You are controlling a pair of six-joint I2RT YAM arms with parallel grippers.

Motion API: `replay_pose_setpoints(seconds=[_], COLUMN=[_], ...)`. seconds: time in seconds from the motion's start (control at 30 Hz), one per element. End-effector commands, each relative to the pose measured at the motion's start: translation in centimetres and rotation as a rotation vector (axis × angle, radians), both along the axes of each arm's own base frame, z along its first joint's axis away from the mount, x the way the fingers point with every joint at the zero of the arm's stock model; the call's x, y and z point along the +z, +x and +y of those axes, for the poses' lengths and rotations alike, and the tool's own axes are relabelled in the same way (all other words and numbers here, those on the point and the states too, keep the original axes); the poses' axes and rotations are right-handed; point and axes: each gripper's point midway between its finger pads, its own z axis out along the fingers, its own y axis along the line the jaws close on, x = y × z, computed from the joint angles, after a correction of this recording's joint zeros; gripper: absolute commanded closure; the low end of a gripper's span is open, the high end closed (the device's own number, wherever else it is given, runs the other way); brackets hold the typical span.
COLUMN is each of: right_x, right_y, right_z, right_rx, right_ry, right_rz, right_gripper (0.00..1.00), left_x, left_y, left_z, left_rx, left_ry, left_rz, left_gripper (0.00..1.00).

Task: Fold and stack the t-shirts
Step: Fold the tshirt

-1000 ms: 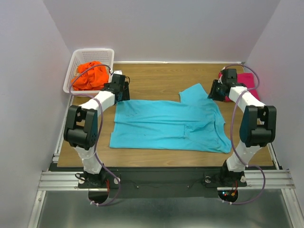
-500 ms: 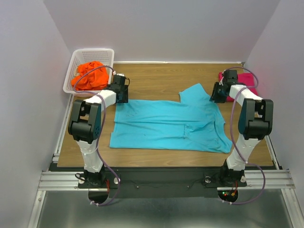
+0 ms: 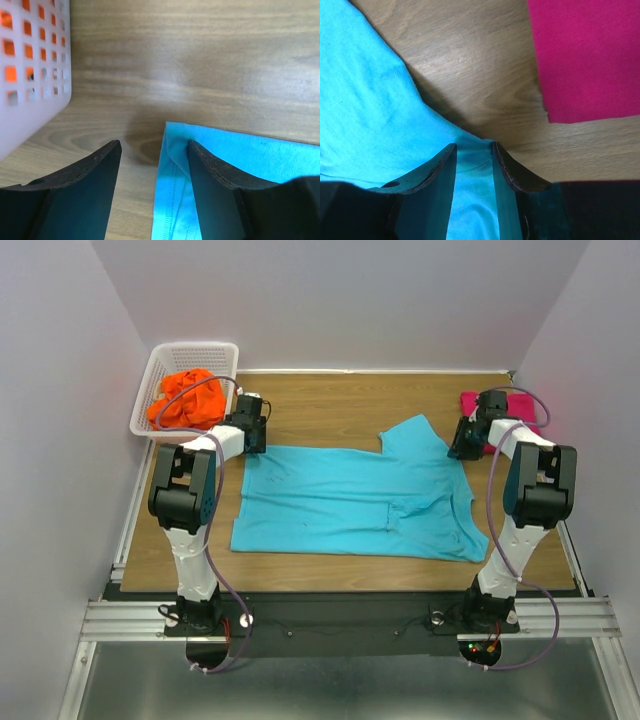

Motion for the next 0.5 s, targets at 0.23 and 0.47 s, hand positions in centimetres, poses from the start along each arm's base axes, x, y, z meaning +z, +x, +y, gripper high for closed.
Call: replay_pose_setpoints(seconds=[0.23,0.47], right_x=[3.5,2.6], right_y=[2.4,2.2], right_z=[-1.8,-0.8], right_rx=[0.045,0.109], right_ry=[-0.082,-0.047], right_rz=[-0.098,-0.088], right_gripper=[0.59,0.60], left_x=[2.7,1.7], left_y=[2.8,2.7], left_z=[-1.3,-1.2], left_rx=[-0.066,-0.086], left_ry=[-0.066,-0.053], left_rz=[-0.089,-0.067], left_gripper=[0.27,0.25])
